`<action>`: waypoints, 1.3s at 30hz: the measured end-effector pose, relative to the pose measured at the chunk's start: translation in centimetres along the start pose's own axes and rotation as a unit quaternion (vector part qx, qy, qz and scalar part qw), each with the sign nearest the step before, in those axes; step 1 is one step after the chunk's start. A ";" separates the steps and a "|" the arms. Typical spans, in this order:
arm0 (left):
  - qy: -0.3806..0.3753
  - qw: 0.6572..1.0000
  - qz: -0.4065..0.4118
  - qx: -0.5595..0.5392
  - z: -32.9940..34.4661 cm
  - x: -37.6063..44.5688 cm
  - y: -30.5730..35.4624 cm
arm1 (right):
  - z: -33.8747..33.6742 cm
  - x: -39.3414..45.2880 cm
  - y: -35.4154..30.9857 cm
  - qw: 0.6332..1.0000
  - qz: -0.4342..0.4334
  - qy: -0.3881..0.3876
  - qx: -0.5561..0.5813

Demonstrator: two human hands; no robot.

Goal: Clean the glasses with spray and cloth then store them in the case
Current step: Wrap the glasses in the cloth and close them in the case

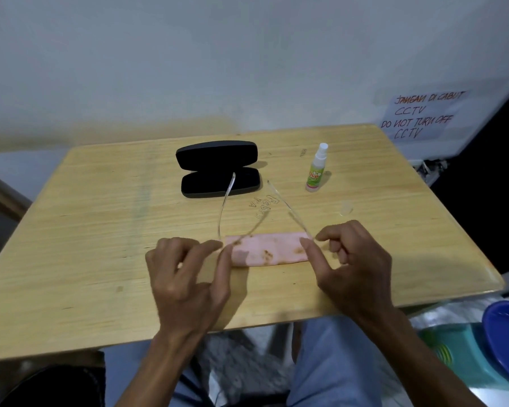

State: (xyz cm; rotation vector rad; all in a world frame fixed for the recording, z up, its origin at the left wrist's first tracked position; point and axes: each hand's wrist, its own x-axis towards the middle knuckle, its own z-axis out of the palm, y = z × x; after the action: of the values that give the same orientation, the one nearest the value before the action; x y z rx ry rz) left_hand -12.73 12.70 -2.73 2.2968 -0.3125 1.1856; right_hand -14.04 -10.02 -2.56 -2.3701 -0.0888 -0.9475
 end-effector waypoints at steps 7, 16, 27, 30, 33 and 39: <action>-0.160 0.967 -0.172 -0.094 -1.6 1.7 -1.7 | -1.0 0.9 1.5 0.992 0.045 -0.092 0.075; -0.225 0.946 -0.202 -0.116 -0.6 2.3 -2.0 | -0.2 1.6 1.6 0.980 0.027 -0.124 0.153; -0.207 0.953 -0.185 -0.119 -0.8 2.2 -1.3 | 1.0 1.4 0.3 0.958 -0.175 -0.214 -0.070; -0.216 0.965 -0.124 -0.082 -0.6 2.7 -1.1 | 1.1 1.4 0.3 0.962 -0.152 -0.223 -0.041; -0.256 0.965 -0.053 -0.027 -0.5 3.3 -0.7 | 1.0 1.0 1.0 0.974 -0.046 -0.211 0.069; -0.316 0.947 0.036 0.038 0.3 3.8 0.3 | -1.2 0.7 2.8 0.991 0.063 -0.103 0.060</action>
State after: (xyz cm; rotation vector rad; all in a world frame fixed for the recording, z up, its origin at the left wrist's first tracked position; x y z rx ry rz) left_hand -10.42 12.41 0.34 2.7048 -0.5911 0.4586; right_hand -13.48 -13.14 -2.76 -2.3241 -0.0739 -0.6197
